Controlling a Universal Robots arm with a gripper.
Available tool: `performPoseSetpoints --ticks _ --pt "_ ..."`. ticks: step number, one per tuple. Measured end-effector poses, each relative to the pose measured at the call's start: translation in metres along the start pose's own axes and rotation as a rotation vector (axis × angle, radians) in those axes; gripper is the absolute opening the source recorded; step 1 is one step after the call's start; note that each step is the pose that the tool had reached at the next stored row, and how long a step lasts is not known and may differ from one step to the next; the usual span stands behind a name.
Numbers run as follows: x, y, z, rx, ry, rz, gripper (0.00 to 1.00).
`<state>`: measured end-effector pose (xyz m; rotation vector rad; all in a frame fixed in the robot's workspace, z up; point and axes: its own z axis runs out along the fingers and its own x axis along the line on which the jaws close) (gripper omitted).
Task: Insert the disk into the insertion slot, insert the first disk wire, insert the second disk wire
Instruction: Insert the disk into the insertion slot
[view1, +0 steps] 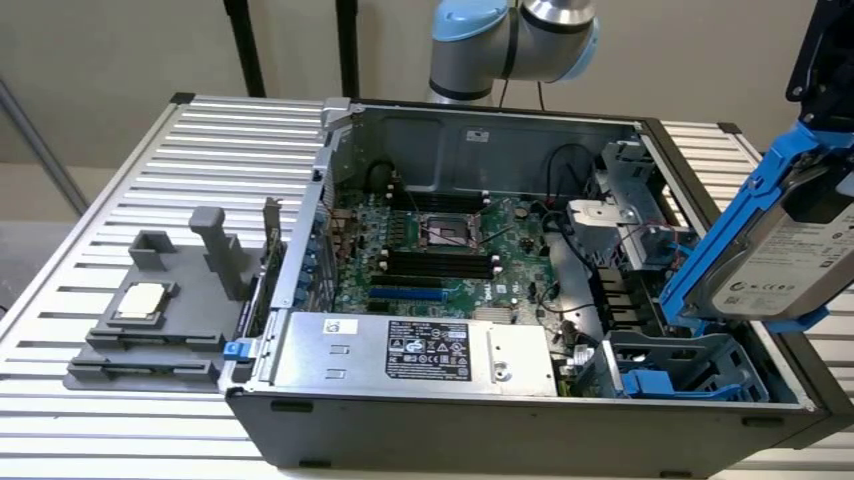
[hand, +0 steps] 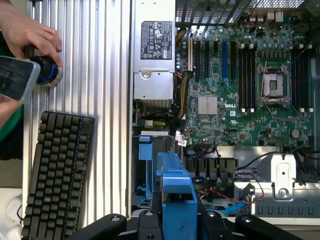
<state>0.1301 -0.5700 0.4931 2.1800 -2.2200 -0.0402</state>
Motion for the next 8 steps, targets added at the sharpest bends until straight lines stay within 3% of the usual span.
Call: performPoseSetpoints --ticks 8 --pt "0.0000 0.0000 0.0000 0.0000 -0.0006 0.000 0.33"
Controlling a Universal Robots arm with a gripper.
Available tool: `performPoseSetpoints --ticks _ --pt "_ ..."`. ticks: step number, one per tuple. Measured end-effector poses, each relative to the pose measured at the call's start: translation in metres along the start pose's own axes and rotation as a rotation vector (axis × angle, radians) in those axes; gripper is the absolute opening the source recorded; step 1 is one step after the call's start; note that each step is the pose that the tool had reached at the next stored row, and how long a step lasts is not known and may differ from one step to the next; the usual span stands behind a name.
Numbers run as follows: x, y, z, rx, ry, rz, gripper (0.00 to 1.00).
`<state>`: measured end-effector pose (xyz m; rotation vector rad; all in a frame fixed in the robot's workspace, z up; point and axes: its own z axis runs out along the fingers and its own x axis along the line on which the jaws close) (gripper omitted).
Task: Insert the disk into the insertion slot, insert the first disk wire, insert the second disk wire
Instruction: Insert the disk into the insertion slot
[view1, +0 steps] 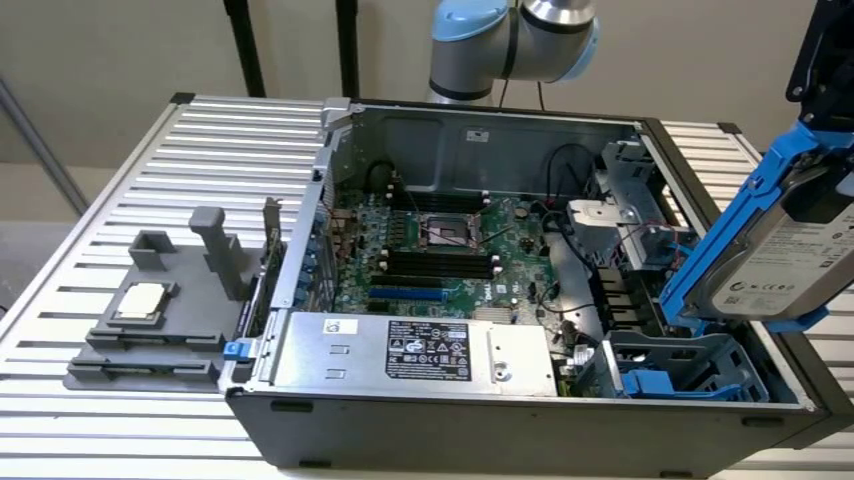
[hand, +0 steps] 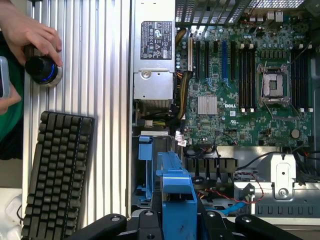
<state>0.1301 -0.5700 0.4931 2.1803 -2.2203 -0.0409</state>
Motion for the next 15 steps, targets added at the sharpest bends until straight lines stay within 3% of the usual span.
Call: performPoseSetpoints --ticks 15 --pt "0.0000 0.0000 0.0000 0.0000 -0.0001 0.000 0.33"
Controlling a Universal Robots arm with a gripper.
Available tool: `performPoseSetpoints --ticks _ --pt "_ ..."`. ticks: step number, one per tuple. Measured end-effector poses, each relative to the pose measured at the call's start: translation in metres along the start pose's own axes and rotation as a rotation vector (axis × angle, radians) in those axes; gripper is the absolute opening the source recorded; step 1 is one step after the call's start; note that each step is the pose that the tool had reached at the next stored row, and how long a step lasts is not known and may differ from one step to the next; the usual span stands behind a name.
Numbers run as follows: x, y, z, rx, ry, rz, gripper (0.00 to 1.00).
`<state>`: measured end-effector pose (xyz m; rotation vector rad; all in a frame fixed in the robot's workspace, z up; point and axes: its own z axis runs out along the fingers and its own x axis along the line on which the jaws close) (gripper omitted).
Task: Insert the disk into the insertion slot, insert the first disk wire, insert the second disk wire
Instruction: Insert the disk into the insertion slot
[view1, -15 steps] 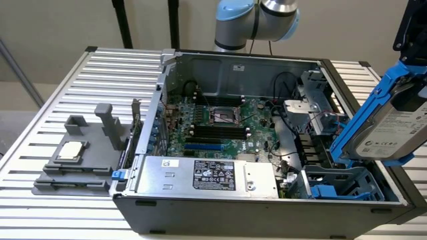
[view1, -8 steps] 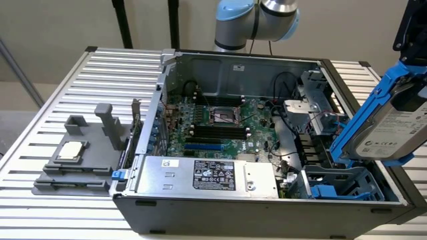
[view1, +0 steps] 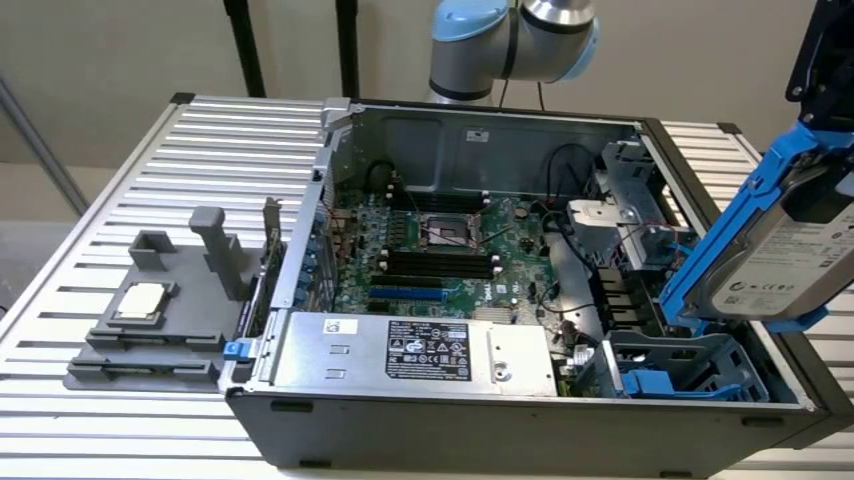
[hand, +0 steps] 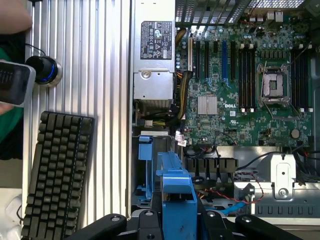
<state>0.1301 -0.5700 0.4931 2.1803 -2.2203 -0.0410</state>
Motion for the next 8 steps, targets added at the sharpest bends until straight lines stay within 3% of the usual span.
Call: performPoseSetpoints --ticks 8 --pt "0.0000 0.0000 0.0000 0.0000 -0.0001 0.000 0.33"
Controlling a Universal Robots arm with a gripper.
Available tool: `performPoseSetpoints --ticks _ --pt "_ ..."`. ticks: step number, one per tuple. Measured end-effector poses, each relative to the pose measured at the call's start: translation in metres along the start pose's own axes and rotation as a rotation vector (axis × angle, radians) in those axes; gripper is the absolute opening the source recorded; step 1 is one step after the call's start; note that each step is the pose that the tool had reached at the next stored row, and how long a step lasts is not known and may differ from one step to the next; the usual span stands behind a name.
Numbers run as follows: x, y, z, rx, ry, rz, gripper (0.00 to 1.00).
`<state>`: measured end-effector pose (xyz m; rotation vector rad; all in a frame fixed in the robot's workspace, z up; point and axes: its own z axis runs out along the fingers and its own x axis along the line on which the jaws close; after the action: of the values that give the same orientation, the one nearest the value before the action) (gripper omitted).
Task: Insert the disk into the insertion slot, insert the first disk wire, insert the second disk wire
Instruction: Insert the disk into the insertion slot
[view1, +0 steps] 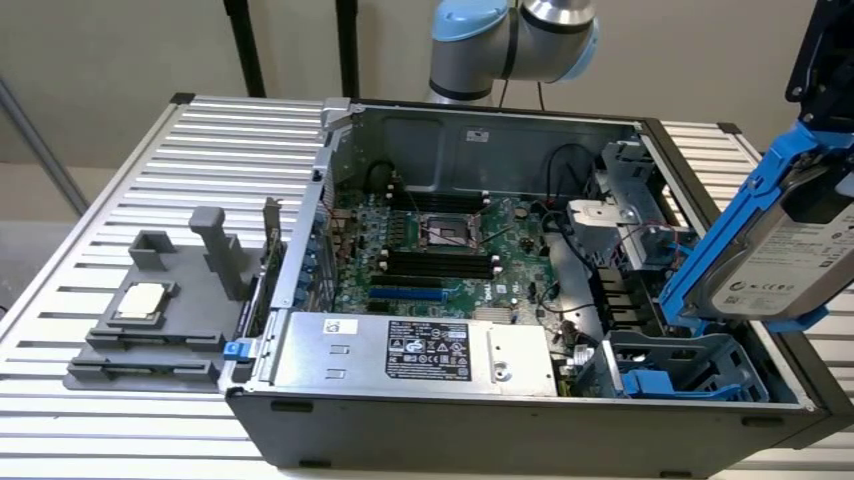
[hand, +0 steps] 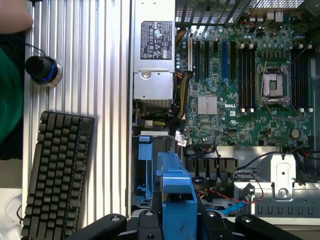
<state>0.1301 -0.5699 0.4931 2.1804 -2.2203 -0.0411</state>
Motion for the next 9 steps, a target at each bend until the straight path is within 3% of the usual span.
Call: performPoseSetpoints --ticks 9 --pt "0.0000 0.0000 0.0000 0.0000 -0.0001 0.000 0.33"
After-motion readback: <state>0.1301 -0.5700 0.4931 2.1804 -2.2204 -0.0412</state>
